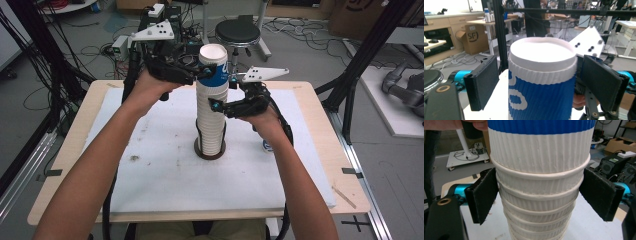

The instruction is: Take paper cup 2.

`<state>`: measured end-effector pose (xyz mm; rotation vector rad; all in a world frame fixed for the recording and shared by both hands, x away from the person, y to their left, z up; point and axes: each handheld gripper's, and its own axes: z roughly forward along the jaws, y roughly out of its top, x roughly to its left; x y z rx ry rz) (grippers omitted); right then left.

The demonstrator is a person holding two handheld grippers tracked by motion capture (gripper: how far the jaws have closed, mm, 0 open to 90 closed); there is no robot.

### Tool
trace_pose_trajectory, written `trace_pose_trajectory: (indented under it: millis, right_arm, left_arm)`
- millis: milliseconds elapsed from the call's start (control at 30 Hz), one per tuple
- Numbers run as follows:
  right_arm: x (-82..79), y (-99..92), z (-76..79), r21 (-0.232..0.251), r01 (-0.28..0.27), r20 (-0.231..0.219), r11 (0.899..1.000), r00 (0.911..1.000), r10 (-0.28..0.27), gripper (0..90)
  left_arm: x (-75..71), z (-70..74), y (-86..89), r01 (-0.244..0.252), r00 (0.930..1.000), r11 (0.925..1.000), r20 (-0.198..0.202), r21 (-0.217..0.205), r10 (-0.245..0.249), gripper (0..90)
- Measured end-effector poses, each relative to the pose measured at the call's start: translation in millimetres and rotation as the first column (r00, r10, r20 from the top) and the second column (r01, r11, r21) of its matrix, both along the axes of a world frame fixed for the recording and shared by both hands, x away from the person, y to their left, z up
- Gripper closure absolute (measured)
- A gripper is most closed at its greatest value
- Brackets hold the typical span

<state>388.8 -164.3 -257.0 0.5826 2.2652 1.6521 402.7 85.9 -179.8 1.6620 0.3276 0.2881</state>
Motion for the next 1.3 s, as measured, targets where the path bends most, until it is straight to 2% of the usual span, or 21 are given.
trace_pose_trajectory:
  millis: [133,200,400,467,567,867,1100,1300]
  right_arm:
    - [0.0,-0.4,0.0,-0.002,0.0,0.001,1.0,1.0,0.0,16.9]
    - [-0.3,-0.5,0.1,-0.001,0.0,-0.004,1.0,1.0,0.0,16.9]
    - [-0.3,-0.5,0.0,0.0,0.002,-0.007,1.0,1.0,-0.002,17.0]
    - [-0.1,-0.5,0.0,0.0,0.003,-0.004,1.0,1.0,-0.003,17.0]
    - [-0.2,-0.5,0.0,-0.001,0.004,-0.004,1.0,1.0,-0.004,17.0]
    - [-0.1,-0.7,-0.1,-0.001,0.002,-0.005,1.0,1.0,-0.002,16.9]
    - [-0.4,-0.6,-0.2,0.0,0.002,-0.008,1.0,1.0,-0.002,16.9]
    - [-0.3,-0.2,-0.3,0.0,0.002,-0.01,1.0,0.9999,-0.002,16.8]
  left_arm:
    - [3.1,-3.7,-6.0,0.008,0.9998,0.9998,-0.017,0.017,-0.008,16.0]
    - [3.2,-4.0,-6.7,0.023,0.9996,0.9995,-0.013,0.02,-0.023,25.3]
    - [2.1,-0.9,-7.3,0.012,0.9999,0.9994,-0.011,0.034,-0.012,26.3]
    - [0.7,1.3,-6.5,0.006,1.0,0.9999,0.001,0.013,-0.006,26.7]
    - [-1.5,10.2,-3.3,0.004,0.9999,0.9988,0.011,-0.05,-0.003,27.0]
    - [-13.9,44.1,11.3,-0.018,0.9981,0.9917,0.055,-0.127,0.025,27.0]
    - [-24.2,59.8,37.2,-0.046,0.9942,0.9869,0.089,-0.155,0.06,27.1]
    - [-26.9,50.9,59.3,-0.08,0.9933,0.9873,0.072,-0.137,0.09,27.1]
